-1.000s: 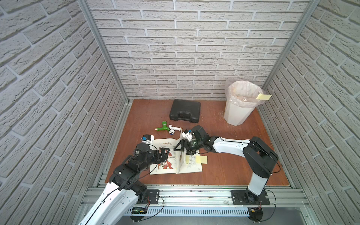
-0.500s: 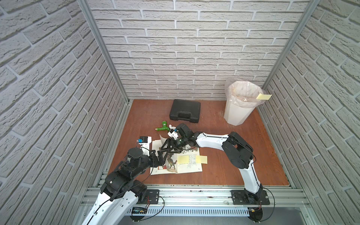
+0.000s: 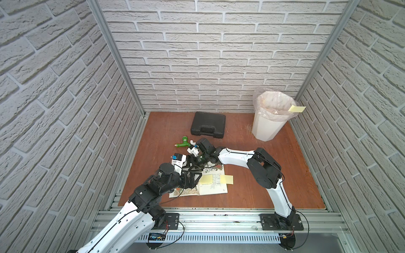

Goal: Peel off the used sticky note
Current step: Turn the page of the book at the center of the board, then tear off the note from the book.

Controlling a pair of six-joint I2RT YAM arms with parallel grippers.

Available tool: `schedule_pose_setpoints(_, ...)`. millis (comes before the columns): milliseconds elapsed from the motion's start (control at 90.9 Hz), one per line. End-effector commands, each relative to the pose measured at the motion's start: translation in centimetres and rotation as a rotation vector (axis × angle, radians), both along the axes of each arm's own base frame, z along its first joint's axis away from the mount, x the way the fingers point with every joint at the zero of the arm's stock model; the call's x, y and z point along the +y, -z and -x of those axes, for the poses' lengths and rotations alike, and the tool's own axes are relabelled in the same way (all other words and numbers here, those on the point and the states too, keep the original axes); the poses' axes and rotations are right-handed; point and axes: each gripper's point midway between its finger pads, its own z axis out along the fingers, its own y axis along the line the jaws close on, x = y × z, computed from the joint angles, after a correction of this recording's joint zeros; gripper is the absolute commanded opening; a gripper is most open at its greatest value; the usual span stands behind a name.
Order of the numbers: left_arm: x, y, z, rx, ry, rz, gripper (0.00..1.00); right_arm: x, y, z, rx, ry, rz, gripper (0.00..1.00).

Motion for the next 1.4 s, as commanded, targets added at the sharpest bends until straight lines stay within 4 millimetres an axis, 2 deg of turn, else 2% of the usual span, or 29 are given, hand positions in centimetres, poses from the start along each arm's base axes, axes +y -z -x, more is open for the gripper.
schedule_pose_setpoints(0, -1.1, -0.5, -1.1, -0.05, -0.001, 0.051, 0.98, -0.7, -2.6, -1.1, -0.071, 0.02, -0.016, 0.82)
schedule_pose_setpoints(209, -1.8, 1.6, -1.4, -0.01, 0.003, 0.061, 0.94, -2.6, -3.6, -2.1, -0.101, 0.064, 0.001, 0.76)
schedule_pose_setpoints(396, -2.6, 3.4, -1.5, 0.03, 0.021, 0.047, 0.89, -4.7, -3.7, -3.1, -0.118, 0.12, 0.027, 0.75)
schedule_pose_setpoints(462, -2.7, 3.5, -1.6, 0.028, 0.021, 0.044, 0.88, -5.5, -3.8, -3.3, -0.123, 0.139, 0.037, 0.75)
schedule_pose_setpoints(517, -2.6, 4.6, -1.7, 0.062, 0.015, 0.016, 0.86, -6.3, -3.3, -3.4, -0.122, 0.152, 0.055, 0.75)
schedule_pose_setpoints(550, -2.5, 5.0, -1.8, 0.076, 0.008, 0.006, 0.85, -6.7, -4.3, -3.5, -0.139, 0.16, 0.048, 0.75)
schedule_pose_setpoints(671, -2.5, 6.6, -2.0, 0.13, -0.009, -0.031, 0.84, -8.4, -4.1, -3.4, -0.142, 0.183, 0.067, 0.75)
schedule_pose_setpoints(847, -2.3, 8.7, -1.9, 0.201, -0.018, -0.085, 0.83, -10.3, -3.3, -2.4, -0.127, 0.205, 0.08, 0.75)
schedule_pose_setpoints(1078, -1.8, 10.0, -1.5, 0.253, -0.019, -0.14, 0.82, -12.3, -2.3, 0.0, -0.101, 0.22, 0.083, 0.75)
schedule_pose_setpoints(1254, -1.8, 11.4, -1.1, 0.303, -0.009, -0.165, 0.79, -14.1, -0.5, 2.4, -0.069, 0.229, 0.104, 0.75)
schedule_pose_setpoints(1386, -1.8, 11.7, -1.0, 0.313, -0.002, -0.173, 0.75, -14.8, 0.6, 3.9, -0.037, 0.222, 0.103, 0.74)
